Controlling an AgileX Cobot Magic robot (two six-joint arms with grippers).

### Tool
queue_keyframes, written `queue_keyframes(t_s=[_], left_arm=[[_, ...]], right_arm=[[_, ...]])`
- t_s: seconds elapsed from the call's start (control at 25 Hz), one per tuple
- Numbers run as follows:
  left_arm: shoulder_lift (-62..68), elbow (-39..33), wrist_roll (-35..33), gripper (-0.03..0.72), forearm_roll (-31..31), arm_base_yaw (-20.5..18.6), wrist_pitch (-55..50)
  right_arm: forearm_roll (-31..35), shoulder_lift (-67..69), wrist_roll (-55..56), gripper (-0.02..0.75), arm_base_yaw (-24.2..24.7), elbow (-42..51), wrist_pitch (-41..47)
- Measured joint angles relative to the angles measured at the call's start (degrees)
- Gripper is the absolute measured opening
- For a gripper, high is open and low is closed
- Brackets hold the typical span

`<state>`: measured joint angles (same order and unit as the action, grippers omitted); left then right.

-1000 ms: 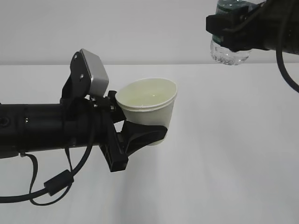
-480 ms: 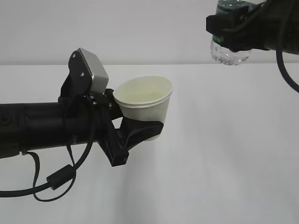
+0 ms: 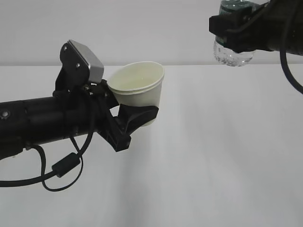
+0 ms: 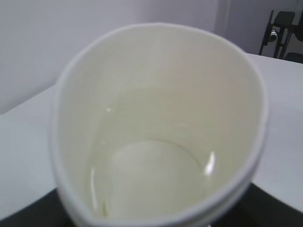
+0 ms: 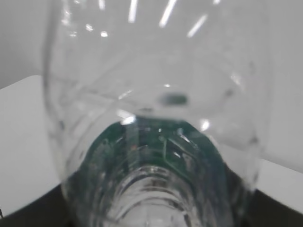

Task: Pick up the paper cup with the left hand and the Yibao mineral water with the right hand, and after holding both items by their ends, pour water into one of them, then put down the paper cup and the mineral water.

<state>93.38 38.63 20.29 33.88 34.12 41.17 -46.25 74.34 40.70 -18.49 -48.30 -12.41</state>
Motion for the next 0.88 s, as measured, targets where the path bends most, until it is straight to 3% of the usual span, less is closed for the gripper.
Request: queue_keyframes(t_s=[0.4, 0.88], left_arm=[[0.00, 0.00, -4.18, 0.420, -6.28, -0.53, -2.33], [0.00, 0.00, -4.32, 0.420, -7.65, -7.59, -2.78]], right_arm=[[0.00, 0.00, 0.00, 0.408, 0.00, 0.00, 0.79], [0.00, 0.00, 0.00, 0.408, 0.00, 0.00, 0.92]])
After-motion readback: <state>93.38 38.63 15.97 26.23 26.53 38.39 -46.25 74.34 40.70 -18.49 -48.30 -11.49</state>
